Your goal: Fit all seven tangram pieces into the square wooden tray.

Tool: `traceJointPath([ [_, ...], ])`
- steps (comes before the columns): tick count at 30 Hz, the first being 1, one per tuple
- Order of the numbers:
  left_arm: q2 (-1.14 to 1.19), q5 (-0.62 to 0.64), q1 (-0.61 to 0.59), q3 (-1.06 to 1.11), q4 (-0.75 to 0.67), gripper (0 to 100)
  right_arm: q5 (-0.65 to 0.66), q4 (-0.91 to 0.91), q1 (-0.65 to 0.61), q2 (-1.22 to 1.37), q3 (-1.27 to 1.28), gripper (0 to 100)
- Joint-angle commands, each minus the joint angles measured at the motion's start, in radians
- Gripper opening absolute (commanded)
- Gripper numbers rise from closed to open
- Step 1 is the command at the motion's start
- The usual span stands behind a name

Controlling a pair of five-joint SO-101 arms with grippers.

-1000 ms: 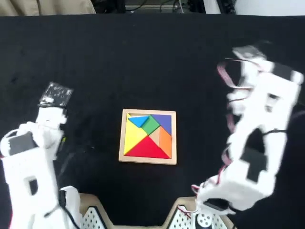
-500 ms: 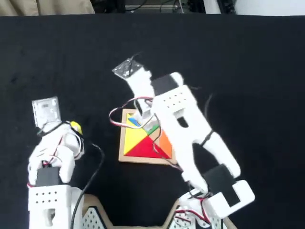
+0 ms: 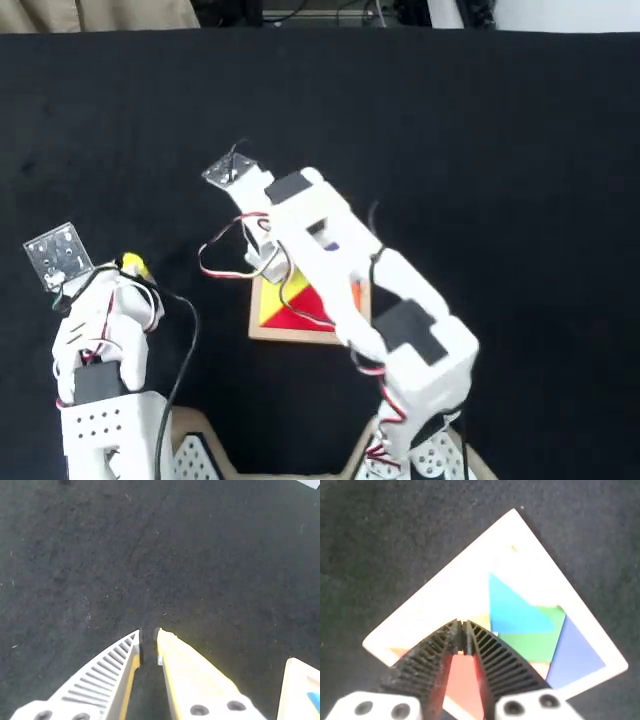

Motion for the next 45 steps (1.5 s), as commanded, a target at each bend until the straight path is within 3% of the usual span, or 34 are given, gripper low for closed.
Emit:
traceJointPath([
  [1,-0.011,0.011,-0.008,-0.007,-0.026,7,-0.009,-0.011,0.057,0.019,-0.088,1.1],
  [13,-0.011,0.009,0.018,-0.005,-0.026,8,0.034,-0.032,0.068,0.024,-0.124,1.1],
  [20,-0.011,0.009,0.018,-0.005,-0.026,8,0.034,0.046,0.121,-0.045,-0.162,1.1],
  [32,-0.011,0.009,0.019,-0.005,-0.026,8,0.034,-0.005,0.160,0.176,-0.268,1.1],
  [40,-0.011,0.009,0.019,-0.005,-0.028,8,0.026,0.169,0.157,0.067,-0.335,1.1],
  [45,-0.011,0.009,0.019,-0.005,-0.028,8,0.026,-0.049,0.157,0.091,-0.147,1.1],
])
